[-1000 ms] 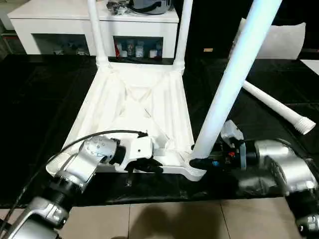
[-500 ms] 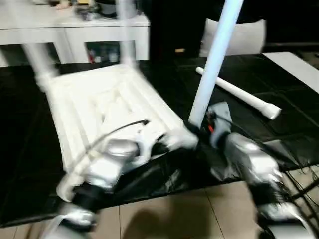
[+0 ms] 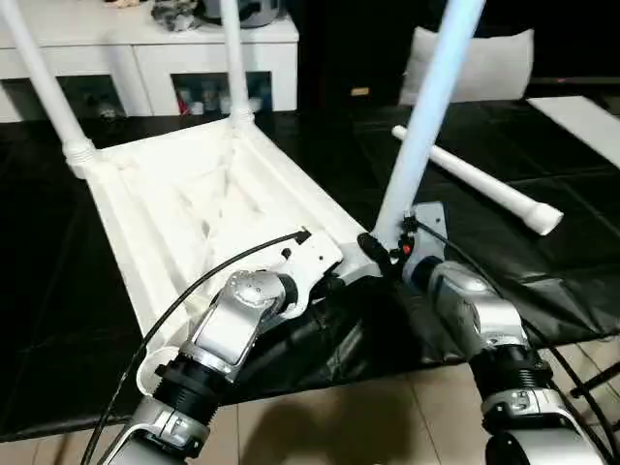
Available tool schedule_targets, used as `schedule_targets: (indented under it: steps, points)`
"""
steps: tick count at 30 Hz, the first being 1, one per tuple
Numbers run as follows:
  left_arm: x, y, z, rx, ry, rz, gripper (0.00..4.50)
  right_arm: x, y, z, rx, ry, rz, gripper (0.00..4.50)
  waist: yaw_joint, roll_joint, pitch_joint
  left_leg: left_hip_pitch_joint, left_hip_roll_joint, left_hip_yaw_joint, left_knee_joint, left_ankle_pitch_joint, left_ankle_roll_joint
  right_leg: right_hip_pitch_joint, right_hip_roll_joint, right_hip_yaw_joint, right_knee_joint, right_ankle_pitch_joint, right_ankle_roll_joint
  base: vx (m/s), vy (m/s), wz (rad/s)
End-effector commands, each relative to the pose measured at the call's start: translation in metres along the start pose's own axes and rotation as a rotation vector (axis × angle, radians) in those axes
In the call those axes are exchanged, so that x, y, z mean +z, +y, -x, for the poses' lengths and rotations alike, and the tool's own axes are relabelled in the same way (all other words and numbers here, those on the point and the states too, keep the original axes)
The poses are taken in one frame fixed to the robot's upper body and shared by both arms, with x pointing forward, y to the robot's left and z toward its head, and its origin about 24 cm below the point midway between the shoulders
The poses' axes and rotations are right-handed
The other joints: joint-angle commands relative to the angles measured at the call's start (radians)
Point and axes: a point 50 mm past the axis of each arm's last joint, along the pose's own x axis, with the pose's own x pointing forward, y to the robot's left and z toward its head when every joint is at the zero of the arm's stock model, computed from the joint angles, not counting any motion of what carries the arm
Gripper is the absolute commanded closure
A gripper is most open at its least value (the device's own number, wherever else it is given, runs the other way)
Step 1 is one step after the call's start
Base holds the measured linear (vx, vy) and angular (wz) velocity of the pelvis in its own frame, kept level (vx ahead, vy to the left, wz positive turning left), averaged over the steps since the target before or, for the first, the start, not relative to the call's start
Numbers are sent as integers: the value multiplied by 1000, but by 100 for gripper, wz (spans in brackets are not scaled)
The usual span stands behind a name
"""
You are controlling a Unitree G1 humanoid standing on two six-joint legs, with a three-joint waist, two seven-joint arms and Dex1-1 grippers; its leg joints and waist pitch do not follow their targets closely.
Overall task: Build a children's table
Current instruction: Rotate leg to tighten
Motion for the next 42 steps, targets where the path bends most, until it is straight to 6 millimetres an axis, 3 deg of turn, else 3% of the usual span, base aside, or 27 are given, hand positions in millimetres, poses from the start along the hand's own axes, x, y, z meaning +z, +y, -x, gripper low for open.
schedule_targets:
  steps: [1,3,4,5,7,15,16,19,20,24,27,34,42]
  points:
    - [6,1,1,-27,-37,-42,450,7,-2,14,141,-29,67,41,10,1,-56,-19,19,5,-65,-126,89,63,-51,47,-58,-227,-192,0,0,0]
    - [5,2,2,-33,-37,-50,450,7,-3,17,159,-30,78,36,12,-4,-57,-18,19,7,-63,-118,97,64,-50,47,-57,-207,-194,0,0,0]
    - [3,2,3,-59,-33,-78,450,10,-9,26,201,-25,105,31,12,1,-58,-22,17,4,-63,-106,104,67,-51,47,-52,-190,-202,0,0,0]
    - [3,2,3,-59,-33,-78,450,10,-9,26,201,-25,105,11,14,-3,-61,-19,18,7,-59,-96,113,66,-50,48,-51,-170,-207,0,0,0]
    - [1,3,5,-88,-35,-101,450,14,-12,34,251,-19,135,4,14,-2,-59,-21,17,9,-58,-100,126,65,-50,47,-53,-176,-213,0,0,0]
    - [-12,5,18,-254,15,-224,450,27,-29,54,362,32,276,4,30,-3,-58,-15,22,10,-58,-119,117,58,-50,47,-55,-234,-208,0,0,0]
    - [-16,5,21,-293,23,-245,450,29,-30,56,393,41,295,30,34,-3,-59,-13,23,10,-58,-112,116,57,-51,48,-53,-222,-211,0,0,0]
    - [-19,4,25,-346,36,-271,450,30,-29,59,444,61,310,41,40,-8,-59,-14,24,10,-57,-96,120,59,-51,48,-46,-187,-226,0,0,0]
    - [-23,3,31,-431,56,-308,450,28,-25,62,537,121,319,52,43,-8,-60,-14,23,10,-56,-97,123,60,-51,47,-45,-188,-228,0,0,0]
    - [-25,4,36,-481,69,-332,450,26,-22,63,605,172,324,86,50,-4,-59,-13,27,12,-55,-89,124,58,-51,49,-40,-167,-239,0,0,0]
    - [-25,7,40,-513,67,-352,450,25,-18,63,665,204,335,108,59,-5,-58,-13,28,12,-56,-115,107,57,-53,49,-42,-204,-231,0,0,0]
    - [-23,10,45,-560,53,-364,450,22,-10,61,751,234,336,172,60,-10,-55,-15,25,10,-57,-151,79,56,-55,51,-48,-287,-197,0,0,0]
    - [-24,11,45,-571,53,-364,450,17,-7,62,790,255,309,212,60,-9,-58,-15,25,10,-56,-136,77,56,-53,51,-43,-257,-203,0,0,0]
